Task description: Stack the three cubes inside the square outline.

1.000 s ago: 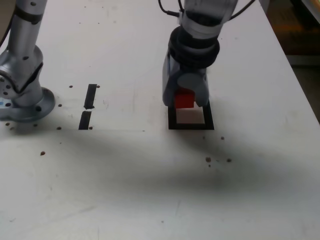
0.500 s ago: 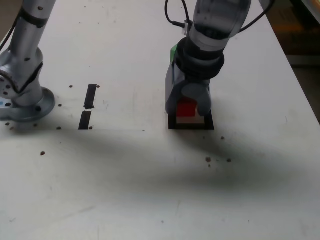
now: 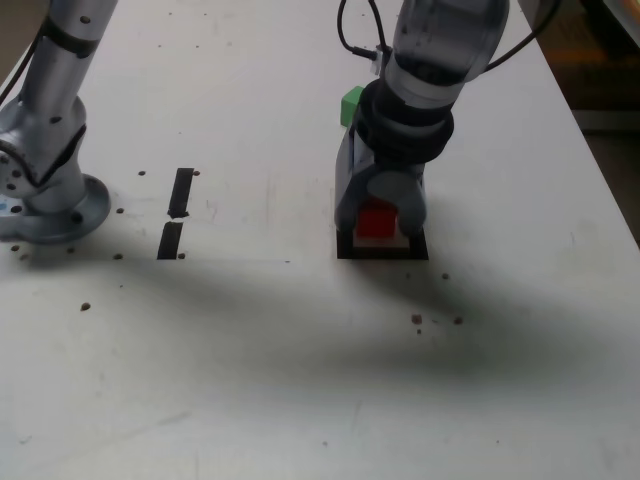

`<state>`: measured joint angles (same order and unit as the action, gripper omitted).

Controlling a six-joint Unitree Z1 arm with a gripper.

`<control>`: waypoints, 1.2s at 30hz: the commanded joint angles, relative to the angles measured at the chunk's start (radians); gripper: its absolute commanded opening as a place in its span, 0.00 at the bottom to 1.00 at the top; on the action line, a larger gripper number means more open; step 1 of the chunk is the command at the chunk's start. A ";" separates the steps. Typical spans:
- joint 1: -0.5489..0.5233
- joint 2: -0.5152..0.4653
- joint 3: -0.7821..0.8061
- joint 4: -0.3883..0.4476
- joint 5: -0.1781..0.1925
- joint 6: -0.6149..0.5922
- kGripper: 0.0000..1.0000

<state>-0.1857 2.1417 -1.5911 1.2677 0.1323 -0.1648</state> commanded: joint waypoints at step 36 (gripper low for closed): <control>0.291 -0.337 0.017 -0.091 -0.053 -0.219 0.98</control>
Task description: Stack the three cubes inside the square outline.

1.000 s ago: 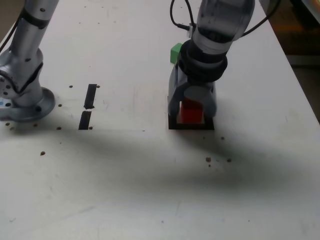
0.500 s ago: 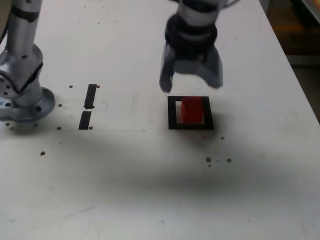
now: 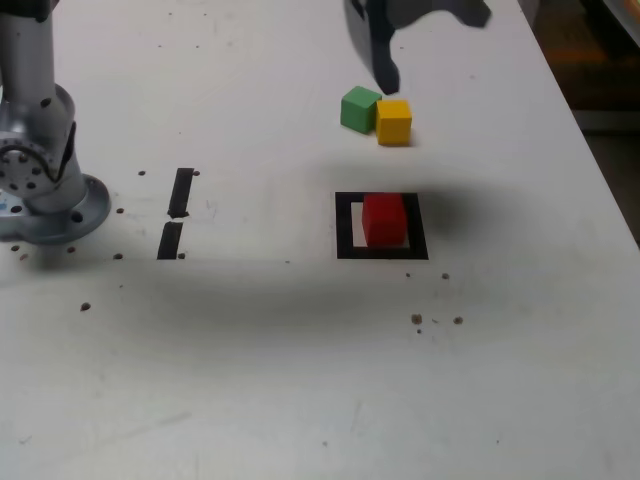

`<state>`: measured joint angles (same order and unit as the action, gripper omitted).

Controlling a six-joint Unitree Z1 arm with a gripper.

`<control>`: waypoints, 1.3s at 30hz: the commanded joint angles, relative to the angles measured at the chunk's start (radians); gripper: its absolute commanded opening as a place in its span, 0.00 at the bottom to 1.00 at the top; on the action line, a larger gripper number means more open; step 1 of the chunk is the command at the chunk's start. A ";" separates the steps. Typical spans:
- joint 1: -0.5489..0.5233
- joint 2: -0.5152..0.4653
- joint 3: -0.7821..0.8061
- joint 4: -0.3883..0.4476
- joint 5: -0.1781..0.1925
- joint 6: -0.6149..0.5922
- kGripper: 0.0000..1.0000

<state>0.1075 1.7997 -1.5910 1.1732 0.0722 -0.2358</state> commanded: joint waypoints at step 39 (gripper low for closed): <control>0.025 0.148 0.077 -0.063 0.095 -1.010 1.00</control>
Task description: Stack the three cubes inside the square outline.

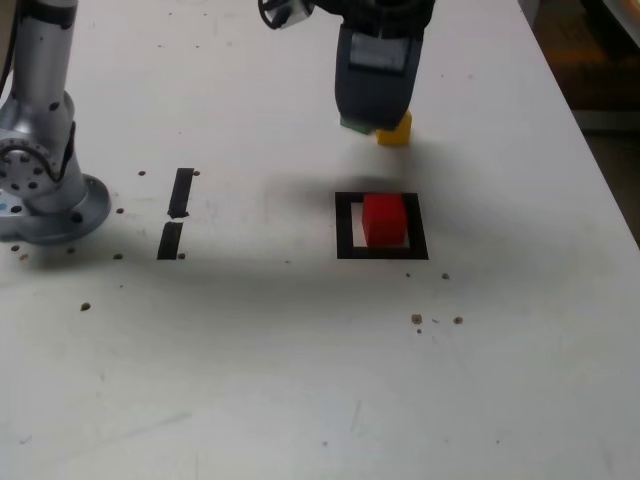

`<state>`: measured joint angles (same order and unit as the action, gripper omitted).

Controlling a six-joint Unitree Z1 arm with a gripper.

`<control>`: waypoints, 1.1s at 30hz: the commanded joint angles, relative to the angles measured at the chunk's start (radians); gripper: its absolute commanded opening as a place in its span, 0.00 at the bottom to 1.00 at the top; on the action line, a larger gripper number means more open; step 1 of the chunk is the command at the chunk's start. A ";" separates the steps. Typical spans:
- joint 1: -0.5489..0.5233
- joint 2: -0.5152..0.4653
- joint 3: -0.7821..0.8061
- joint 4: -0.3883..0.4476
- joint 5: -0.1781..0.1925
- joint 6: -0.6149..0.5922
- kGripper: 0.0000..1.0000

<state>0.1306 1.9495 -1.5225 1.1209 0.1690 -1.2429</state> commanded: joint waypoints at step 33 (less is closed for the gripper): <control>0.137 0.174 -0.023 -0.162 -0.141 0.158 0.94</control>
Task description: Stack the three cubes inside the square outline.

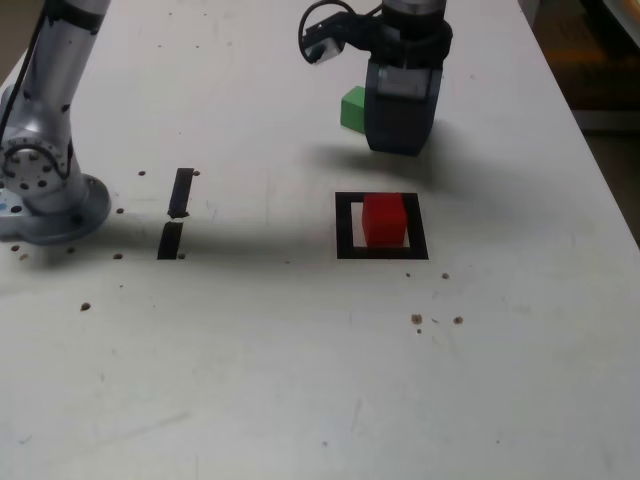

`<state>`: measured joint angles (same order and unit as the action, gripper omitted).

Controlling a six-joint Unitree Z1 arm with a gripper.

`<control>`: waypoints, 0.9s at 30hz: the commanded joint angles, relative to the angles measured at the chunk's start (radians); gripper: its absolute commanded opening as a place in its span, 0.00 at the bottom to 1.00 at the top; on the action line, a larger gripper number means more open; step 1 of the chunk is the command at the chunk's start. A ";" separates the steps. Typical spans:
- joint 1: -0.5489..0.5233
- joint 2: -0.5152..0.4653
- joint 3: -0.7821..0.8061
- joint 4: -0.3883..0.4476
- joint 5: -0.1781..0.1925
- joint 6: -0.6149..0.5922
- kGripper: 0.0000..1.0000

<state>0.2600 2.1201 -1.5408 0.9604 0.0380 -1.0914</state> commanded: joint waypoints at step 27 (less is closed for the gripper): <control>0.031 0.037 -0.020 0.002 0.064 -0.040 0.32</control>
<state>0.2895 2.1561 -1.5657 0.9602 0.0873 -1.1301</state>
